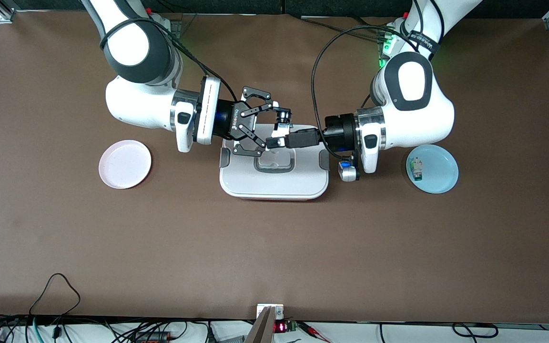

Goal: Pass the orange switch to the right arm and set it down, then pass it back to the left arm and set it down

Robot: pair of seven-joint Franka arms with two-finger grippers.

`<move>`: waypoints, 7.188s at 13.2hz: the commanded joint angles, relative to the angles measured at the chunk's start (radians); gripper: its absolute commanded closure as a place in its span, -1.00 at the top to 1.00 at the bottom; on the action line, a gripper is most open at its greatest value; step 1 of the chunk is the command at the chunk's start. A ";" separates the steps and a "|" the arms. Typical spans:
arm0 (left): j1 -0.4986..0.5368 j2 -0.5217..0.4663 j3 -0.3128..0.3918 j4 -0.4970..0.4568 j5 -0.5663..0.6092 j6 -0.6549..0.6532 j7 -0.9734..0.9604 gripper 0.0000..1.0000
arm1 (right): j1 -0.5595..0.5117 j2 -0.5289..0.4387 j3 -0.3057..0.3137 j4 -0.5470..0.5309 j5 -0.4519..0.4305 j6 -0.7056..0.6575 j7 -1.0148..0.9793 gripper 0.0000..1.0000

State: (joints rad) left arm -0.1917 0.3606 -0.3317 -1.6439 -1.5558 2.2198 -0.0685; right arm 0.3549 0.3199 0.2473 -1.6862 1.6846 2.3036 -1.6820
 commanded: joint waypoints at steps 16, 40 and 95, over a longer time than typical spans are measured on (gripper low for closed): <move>0.066 -0.029 0.010 -0.043 -0.014 -0.178 0.064 -0.93 | 0.009 0.010 0.012 0.023 0.021 0.059 0.015 -0.28; 0.150 -0.041 0.014 -0.004 1.213 -0.655 0.433 -0.94 | -0.399 -0.077 0.009 -0.087 -0.679 -0.205 0.419 1.00; 0.598 -0.111 -0.164 0.211 1.636 -0.778 0.045 1.00 | -0.272 -0.228 -0.434 0.106 -1.740 -0.674 1.642 1.00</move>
State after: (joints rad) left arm 0.4056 0.2403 -0.4794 -1.5389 0.0940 1.5238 0.1277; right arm 0.0732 0.0846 -0.1777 -1.5995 -0.0588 1.6370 -0.0406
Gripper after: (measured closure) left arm 0.000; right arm 0.000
